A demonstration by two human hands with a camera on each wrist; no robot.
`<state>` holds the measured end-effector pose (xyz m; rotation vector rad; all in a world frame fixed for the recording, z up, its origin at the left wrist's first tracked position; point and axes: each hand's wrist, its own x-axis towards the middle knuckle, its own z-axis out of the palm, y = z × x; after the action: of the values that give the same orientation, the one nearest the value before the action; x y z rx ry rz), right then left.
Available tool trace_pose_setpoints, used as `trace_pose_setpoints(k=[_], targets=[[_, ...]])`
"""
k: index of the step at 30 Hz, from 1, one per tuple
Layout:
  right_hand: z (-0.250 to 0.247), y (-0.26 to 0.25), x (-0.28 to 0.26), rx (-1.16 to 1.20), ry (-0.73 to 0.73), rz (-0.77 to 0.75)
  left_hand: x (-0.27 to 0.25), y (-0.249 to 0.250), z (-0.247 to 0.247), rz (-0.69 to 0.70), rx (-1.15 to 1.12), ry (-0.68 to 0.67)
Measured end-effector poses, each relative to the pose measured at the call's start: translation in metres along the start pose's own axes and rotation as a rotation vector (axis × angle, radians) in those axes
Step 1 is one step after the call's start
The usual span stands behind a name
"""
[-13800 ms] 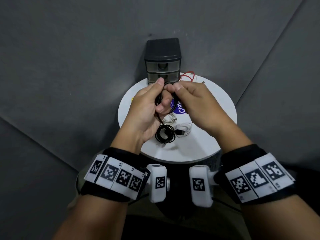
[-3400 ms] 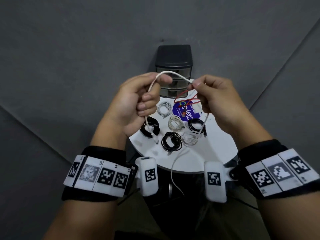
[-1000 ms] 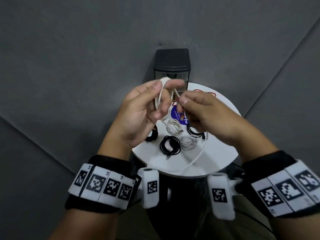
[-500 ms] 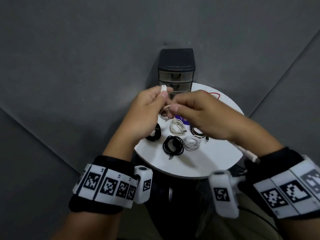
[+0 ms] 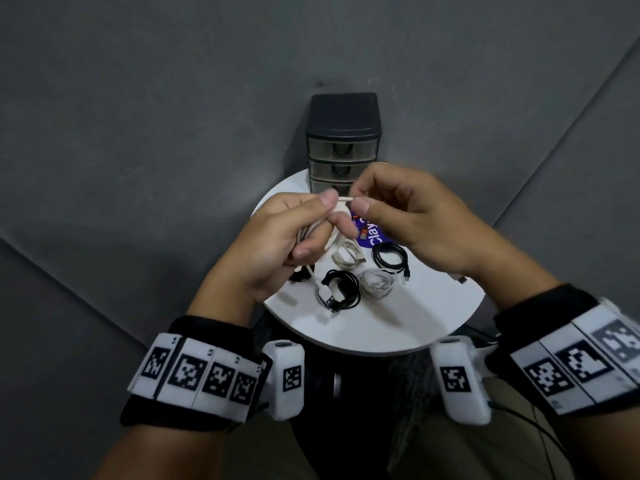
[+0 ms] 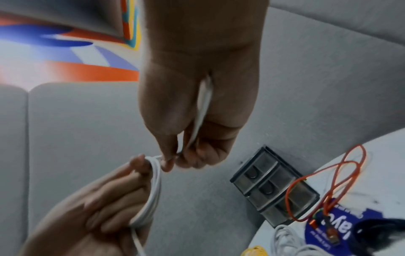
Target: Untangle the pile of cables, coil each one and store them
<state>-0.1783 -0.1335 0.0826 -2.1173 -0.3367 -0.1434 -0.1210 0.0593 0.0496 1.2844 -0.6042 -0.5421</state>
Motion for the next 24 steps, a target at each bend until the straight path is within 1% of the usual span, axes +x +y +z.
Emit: trace_pose_setpoints(k=[3, 4, 6, 9, 12, 14, 15, 18, 20, 22, 24], targets=[[0.003, 0.008, -0.001, -0.079, -0.116, 0.067, 0.008, 0.003, 0.001, -0.004, -0.059, 0.083], [0.005, 0.009, -0.001, -0.1, -0.132, 0.083, 0.011, 0.003, 0.002, -0.007, -0.071, 0.103], [0.01, 0.011, 0.002, -0.075, -0.097, 0.103, 0.016, 0.002, 0.006, -0.014, -0.114, 0.134], [0.017, 0.01, 0.006, 0.019, 0.008, 0.121, 0.021, -0.004, 0.011, -0.012, -0.215, 0.177], [0.021, 0.01, 0.004, 0.134, -0.006, 0.148, 0.017, -0.012, 0.013, -0.006, -0.293, 0.209], [0.026, 0.014, 0.003, 0.097, -0.006, 0.142, 0.014, -0.017, 0.015, -0.016, -0.342, 0.227], [0.028, 0.016, 0.003, 0.038, 0.022, 0.136, 0.014, -0.018, 0.016, -0.023, -0.353, 0.237], [0.034, 0.02, 0.004, -0.133, 0.122, 0.139, 0.015, -0.019, 0.021, -0.057, -0.304, 0.301], [0.037, 0.02, 0.004, -0.18, 0.157, 0.146, 0.018, -0.018, 0.023, -0.071, -0.221, 0.399], [0.037, 0.019, 0.003, -0.192, 0.183, 0.147, 0.019, -0.017, 0.021, -0.019, -0.163, 0.51], [0.037, 0.019, 0.003, -0.236, 0.187, 0.156, 0.021, -0.016, 0.018, 0.034, -0.112, 0.551]])
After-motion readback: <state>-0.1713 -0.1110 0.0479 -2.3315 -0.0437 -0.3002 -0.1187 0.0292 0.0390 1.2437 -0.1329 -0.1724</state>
